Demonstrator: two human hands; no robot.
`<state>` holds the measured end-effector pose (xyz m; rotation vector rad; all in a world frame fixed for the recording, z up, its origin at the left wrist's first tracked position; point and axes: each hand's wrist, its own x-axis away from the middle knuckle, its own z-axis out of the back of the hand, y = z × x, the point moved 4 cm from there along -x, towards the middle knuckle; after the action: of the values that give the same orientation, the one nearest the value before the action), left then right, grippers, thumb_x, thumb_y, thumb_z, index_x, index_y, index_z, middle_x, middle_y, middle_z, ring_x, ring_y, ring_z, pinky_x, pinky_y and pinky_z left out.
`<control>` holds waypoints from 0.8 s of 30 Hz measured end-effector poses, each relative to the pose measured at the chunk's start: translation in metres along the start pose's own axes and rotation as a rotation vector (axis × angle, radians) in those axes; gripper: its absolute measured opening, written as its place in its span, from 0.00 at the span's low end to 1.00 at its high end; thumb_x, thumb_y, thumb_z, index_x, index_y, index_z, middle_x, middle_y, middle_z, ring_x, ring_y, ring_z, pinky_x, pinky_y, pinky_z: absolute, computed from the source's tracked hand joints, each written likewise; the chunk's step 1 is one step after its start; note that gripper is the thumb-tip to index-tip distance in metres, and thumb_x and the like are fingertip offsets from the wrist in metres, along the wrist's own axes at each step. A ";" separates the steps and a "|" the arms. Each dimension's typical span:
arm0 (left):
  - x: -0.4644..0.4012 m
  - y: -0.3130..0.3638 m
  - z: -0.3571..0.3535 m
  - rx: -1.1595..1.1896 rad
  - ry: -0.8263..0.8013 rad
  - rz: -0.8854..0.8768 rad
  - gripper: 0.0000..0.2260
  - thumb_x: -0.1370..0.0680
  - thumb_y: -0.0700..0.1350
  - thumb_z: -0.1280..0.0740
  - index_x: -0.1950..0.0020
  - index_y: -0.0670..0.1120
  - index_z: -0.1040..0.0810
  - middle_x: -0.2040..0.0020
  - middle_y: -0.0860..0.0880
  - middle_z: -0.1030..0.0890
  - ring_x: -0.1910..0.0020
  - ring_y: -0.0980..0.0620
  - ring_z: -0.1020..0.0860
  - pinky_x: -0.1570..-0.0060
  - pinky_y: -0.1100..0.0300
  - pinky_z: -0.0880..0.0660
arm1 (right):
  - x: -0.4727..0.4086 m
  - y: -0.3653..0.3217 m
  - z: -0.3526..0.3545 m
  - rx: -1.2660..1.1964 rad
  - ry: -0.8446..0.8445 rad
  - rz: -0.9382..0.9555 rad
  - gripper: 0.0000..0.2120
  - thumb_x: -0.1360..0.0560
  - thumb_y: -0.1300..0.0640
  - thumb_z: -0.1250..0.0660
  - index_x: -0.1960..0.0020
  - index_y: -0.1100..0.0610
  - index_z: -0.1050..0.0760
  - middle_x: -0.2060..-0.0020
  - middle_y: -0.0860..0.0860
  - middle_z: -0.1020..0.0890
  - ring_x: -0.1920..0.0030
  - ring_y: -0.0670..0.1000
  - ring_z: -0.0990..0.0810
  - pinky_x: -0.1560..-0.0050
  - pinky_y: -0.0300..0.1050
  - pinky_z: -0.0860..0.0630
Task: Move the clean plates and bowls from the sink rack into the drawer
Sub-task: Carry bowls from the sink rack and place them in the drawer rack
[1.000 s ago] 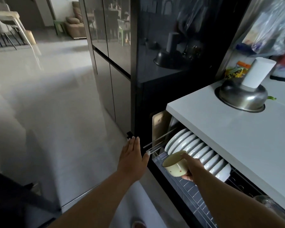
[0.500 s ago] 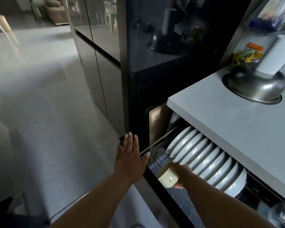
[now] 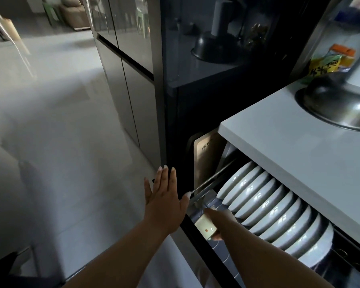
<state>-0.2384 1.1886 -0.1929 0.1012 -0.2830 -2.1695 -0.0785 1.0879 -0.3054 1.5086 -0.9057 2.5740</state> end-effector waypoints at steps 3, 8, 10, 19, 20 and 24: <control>-0.002 0.001 -0.001 -0.005 -0.001 -0.002 0.38 0.29 0.64 0.69 0.22 0.47 0.64 0.21 0.46 0.60 0.27 0.54 0.70 0.29 0.46 0.69 | 0.011 -0.009 -0.004 0.111 0.043 0.021 0.32 0.32 0.42 0.30 0.37 0.60 0.32 0.55 0.61 0.19 0.65 0.60 0.16 0.72 0.51 0.19; -0.004 0.000 0.000 -0.013 0.003 -0.007 0.38 0.29 0.64 0.68 0.22 0.47 0.65 0.21 0.47 0.61 0.28 0.54 0.70 0.31 0.47 0.72 | 0.012 -0.013 -0.020 0.128 0.036 0.010 0.33 0.29 0.43 0.31 0.33 0.58 0.41 0.55 0.60 0.23 0.62 0.59 0.18 0.64 0.54 0.17; -0.004 -0.001 0.000 -0.006 -0.001 -0.011 0.38 0.29 0.64 0.68 0.22 0.47 0.65 0.21 0.47 0.61 0.28 0.54 0.70 0.31 0.48 0.72 | 0.006 -0.013 -0.025 0.097 0.012 0.007 0.31 0.28 0.46 0.31 0.33 0.59 0.40 0.57 0.59 0.24 0.63 0.58 0.19 0.62 0.55 0.17; -0.004 -0.002 0.007 0.034 -0.056 0.005 0.37 0.25 0.65 0.64 0.22 0.46 0.63 0.20 0.47 0.59 0.23 0.52 0.63 0.29 0.49 0.69 | 0.020 -0.038 -0.009 0.242 -0.042 0.106 0.25 0.23 0.47 0.38 0.33 0.64 0.31 0.51 0.57 0.22 0.51 0.59 0.19 0.52 0.50 0.20; -0.005 0.000 0.011 0.044 -0.065 0.007 0.34 0.22 0.64 0.60 0.22 0.46 0.63 0.20 0.47 0.58 0.23 0.51 0.62 0.29 0.49 0.68 | 0.024 -0.046 -0.002 0.219 -0.042 0.153 0.23 0.23 0.48 0.38 0.35 0.64 0.29 0.55 0.56 0.22 0.52 0.57 0.19 0.51 0.49 0.20; -0.006 0.014 0.038 0.116 -0.040 -0.002 0.32 0.19 0.61 0.53 0.21 0.46 0.59 0.20 0.47 0.52 0.22 0.50 0.56 0.26 0.51 0.62 | 0.058 -0.087 0.032 0.202 0.032 0.357 0.11 0.21 0.51 0.36 0.54 0.60 0.25 0.69 0.50 0.24 0.67 0.48 0.23 0.58 0.43 0.21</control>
<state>-0.2304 1.1917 -0.1524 0.1237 -0.4312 -2.1581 -0.0574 1.1293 -0.2066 1.4594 -1.0222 3.0136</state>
